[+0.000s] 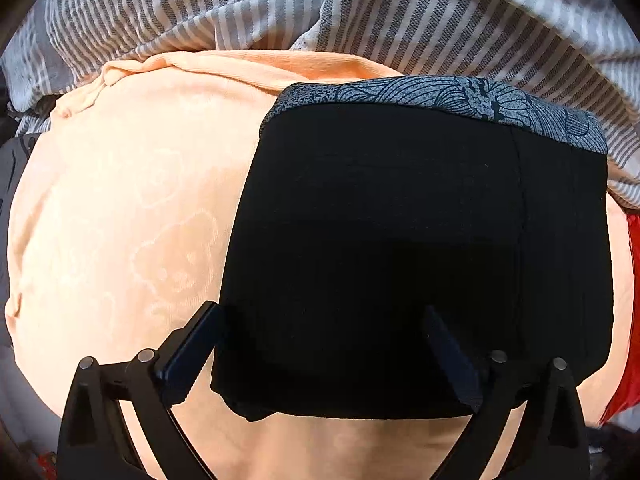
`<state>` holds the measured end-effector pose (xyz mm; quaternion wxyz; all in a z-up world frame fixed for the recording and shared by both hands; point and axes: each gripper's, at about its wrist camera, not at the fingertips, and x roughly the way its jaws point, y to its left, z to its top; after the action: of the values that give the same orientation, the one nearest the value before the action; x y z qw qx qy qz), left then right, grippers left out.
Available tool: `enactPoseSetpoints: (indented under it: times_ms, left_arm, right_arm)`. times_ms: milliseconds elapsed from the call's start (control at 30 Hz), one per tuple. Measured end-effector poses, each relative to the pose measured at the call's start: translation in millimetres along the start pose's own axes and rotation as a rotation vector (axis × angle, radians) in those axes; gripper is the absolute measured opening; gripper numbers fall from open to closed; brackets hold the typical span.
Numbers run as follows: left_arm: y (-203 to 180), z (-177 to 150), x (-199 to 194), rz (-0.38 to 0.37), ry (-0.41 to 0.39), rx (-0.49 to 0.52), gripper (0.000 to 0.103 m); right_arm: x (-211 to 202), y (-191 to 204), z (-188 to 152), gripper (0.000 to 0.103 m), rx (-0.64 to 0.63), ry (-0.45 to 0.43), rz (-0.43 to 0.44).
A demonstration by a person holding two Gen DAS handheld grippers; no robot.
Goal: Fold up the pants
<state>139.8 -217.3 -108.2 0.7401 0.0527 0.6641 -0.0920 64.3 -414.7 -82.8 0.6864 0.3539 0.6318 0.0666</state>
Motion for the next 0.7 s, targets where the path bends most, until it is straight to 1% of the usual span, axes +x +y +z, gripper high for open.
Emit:
enactPoseSetpoints:
  times_ms: [67, 100, 167, 200, 233, 400, 700]
  left_arm:
    - [-1, 1, -1, 0.003, -0.003, 0.001, 0.1]
    - [0, 0, -2, 0.004, -0.003, 0.003, 0.1]
    - [-2, 1, -3, 0.008, -0.005, 0.008, 0.1]
    - [-3, 1, -4, 0.01, -0.005, 0.009, 0.1]
    - [-3, 2, -4, 0.01, -0.004, 0.007, 0.1]
    - [-4, 2, -5, 0.01, -0.004, 0.003, 0.1]
    - [-5, 2, -5, 0.016, -0.005, 0.008, 0.1]
  right_arm:
    - [-3, -3, 5, 0.103, -0.023, -0.009, -0.096]
    - [-5, -7, 8, 0.103, -0.014, -0.01, -0.125]
    - [-7, -11, 10, 0.103, -0.003, -0.015, -0.14]
    - [-11, -19, 14, 0.103, 0.014, -0.03, -0.176]
    - [-13, -21, 15, 0.103, 0.016, -0.034, -0.188]
    - [-14, -31, 17, 0.103, 0.063, -0.027, -0.176]
    - [-14, -29, 18, 0.103, 0.05, -0.03, -0.188]
